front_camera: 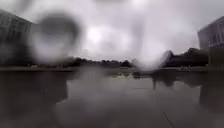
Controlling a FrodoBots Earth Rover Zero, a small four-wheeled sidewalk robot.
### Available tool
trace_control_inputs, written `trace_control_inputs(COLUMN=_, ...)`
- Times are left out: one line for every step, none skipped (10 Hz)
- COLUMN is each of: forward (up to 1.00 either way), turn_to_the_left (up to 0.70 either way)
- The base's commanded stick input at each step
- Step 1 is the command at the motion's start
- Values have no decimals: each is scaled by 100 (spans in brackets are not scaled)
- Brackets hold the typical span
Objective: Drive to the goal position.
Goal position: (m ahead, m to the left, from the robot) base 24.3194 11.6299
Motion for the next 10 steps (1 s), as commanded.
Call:
trace_control_inputs(forward=70, turn_to_the_left=0)
trace_control_inputs(forward=70, turn_to_the_left=0)
trace_control_inputs(forward=70, turn_to_the_left=0)
trace_control_inputs(forward=70, turn_to_the_left=0)
trace_control_inputs(forward=70, turn_to_the_left=-1)
trace_control_inputs(forward=70, turn_to_the_left=-5)
trace_control_inputs(forward=70, turn_to_the_left=-33)
trace_control_inputs(forward=70, turn_to_the_left=-34)
trace_control_inputs(forward=70, turn_to_the_left=-35)
trace_control_inputs(forward=70, turn_to_the_left=-13)
